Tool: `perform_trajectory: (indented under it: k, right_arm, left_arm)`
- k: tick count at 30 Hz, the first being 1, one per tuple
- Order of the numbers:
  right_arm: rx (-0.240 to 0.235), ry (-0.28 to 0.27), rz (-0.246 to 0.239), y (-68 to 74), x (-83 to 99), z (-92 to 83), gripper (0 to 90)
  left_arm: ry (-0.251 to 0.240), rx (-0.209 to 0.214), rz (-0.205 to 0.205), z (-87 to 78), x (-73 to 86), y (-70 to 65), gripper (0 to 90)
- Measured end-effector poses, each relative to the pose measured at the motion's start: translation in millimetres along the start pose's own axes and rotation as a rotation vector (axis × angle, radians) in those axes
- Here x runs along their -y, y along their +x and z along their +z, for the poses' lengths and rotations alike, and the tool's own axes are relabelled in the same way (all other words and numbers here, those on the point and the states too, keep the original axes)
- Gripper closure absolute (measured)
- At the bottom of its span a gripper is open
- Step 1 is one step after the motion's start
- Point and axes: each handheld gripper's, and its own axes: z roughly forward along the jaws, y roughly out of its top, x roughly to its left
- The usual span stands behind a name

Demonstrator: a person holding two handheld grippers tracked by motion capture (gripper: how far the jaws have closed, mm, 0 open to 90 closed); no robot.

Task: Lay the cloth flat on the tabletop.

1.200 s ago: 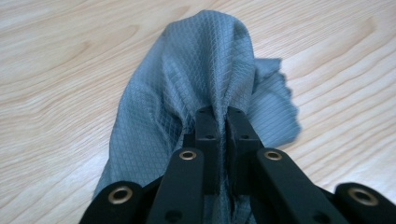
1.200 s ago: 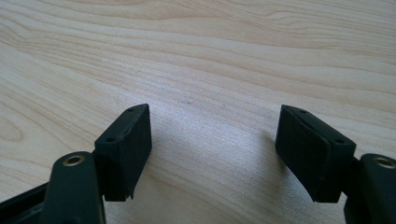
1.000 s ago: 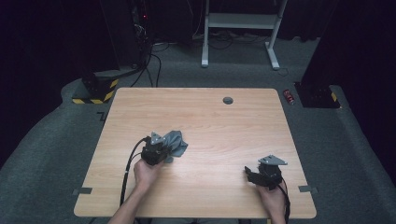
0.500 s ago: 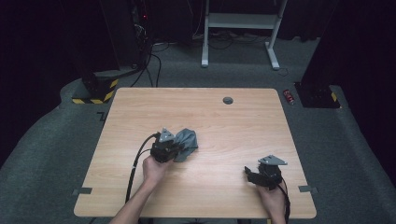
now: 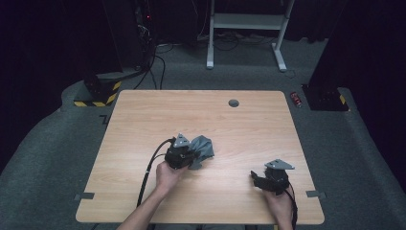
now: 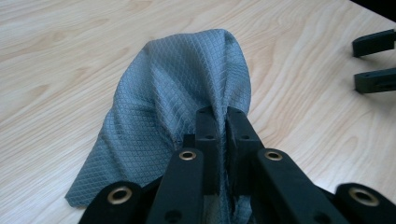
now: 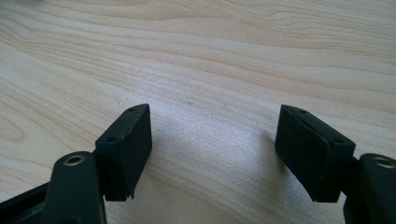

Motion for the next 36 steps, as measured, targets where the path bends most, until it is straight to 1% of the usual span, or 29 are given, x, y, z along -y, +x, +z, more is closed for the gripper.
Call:
perform_trajectory:
  k: [2, 3, 4, 6, 7, 9, 10, 11, 12, 13, 18, 19, 22, 24, 25, 27, 30, 31, 32, 33, 34, 35, 36]
  right_arm:
    - [0.000, 0.000, 0.000, 0.0, 0.0, 0.0, 26.9]
    - [0.000, 0.000, 0.000, 0.0, 0.0, 0.0, 26.9]
    - [0.000, 0.000, -0.001, -0.1, 0.0, 0.0, 27.0]
    - [-0.001, 0.001, 0.000, 0.1, 0.0, 0.0, 27.0]
    - [-0.001, 0.001, 0.000, 0.1, 0.0, 0.0, 27.0]
    - [0.000, 0.000, -0.001, 0.0, 0.0, 0.0, 27.0]
    - [0.000, 0.000, -0.001, 0.0, 0.0, 0.0, 27.1]
    - [0.001, 0.000, 0.000, -0.1, 0.0, 0.0, 27.4]
    - [0.001, 0.000, 0.000, -0.1, 0.0, 0.0, 27.4]
    - [0.000, -0.001, 0.001, -0.1, 0.0, 0.0, 27.5]
    - [0.000, -0.001, 0.000, -0.1, 0.0, 0.0, 27.7]
    - [0.000, -0.001, -0.001, -0.1, 0.0, 0.0, 27.7]
    - [0.000, -0.001, 0.000, -0.1, 0.0, 0.0, 27.7]
    - [0.000, 0.000, 0.001, 0.0, 0.0, 0.0, 27.7]
    - [0.000, 0.000, 0.001, 0.0, 0.0, 0.0, 27.7]
    - [0.000, 0.000, 0.001, 0.0, 0.0, 0.0, 27.7]
    - [0.000, 0.000, 0.001, 0.1, 0.0, 0.0, 27.7]
    - [0.000, -0.001, 0.000, 0.0, 0.0, 0.0, 27.7]
    - [0.001, -0.001, 0.000, 0.0, 0.0, 0.0, 27.8]
    - [0.001, -0.002, 0.000, 0.0, -0.1, 0.0, 27.9]
    - [0.001, -0.002, 0.000, 0.0, 0.0, 0.0, 28.1]
    - [0.001, -0.001, 0.002, 0.2, 0.0, -0.1, 28.3]
    - [0.000, -0.002, 0.001, 0.1, 0.0, -0.1, 28.5]
  left_arm:
    - [0.001, 0.018, 0.001, 2.9, -3.4, -4.8, 84.8]
    - [0.001, 0.024, 0.017, 4.6, -6.4, -8.7, 84.8]
    - [-0.010, 0.041, 0.030, 6.4, -10.7, -14.8, 84.8]
    - [-0.017, 0.058, 0.048, 8.4, -14.7, -21.8, 84.8]
    - [-0.017, 0.058, 0.048, 8.4, -14.7, -21.8, 84.8]
    - [-0.023, 0.071, 0.056, 12.7, -16.5, -27.3, 84.7]
    - [-0.020, 0.072, 0.058, 14.6, -16.3, -28.1, 84.7]
    - [-0.002, 0.074, 0.055, 20.9, -14.6, -28.0, 84.5]
    - [-0.002, 0.074, 0.055, 20.9, -14.6, -28.0, 84.2]
    - [0.004, 0.073, 0.043, 26.0, -12.4, -27.1, 83.6]
    - [0.015, 0.065, 0.041, 29.6, -7.0, -26.7, 77.7]
    - [0.020, 0.064, 0.046, 29.6, -5.8, -26.2, 76.7]
    - [0.017, 0.049, 0.041, 26.5, -3.6, -24.9, 72.3]
    - [0.010, 0.035, 0.026, 22.2, -2.8, -22.9, 64.4]
    - [0.000, 0.027, 0.027, 18.7, -1.8, -21.7, 61.4]
    - [-0.006, 0.010, 0.026, 12.6, 1.7, -20.1, 59.6]
    - [-0.013, -0.026, 0.017, 3.0, 13.1, -17.2, 54.1]
    - [-0.013, -0.047, 0.006, -2.3, 21.8, -14.6, 51.8]
    - [-0.011, -0.061, 0.000, -5.3, 26.9, -12.6, 50.9]
    - [-0.011, -0.061, 0.000, -5.3, 26.9, -12.6, 50.4]
    - [-0.006, -0.088, -0.022, -11.0, 37.1, -8.6, 49.8]
    - [-0.006, -0.088, -0.022, -11.0, 37.1, -8.6, 49.2]
    - [-0.008, -0.101, -0.029, -13.6, 41.9, -6.3, 48.6]
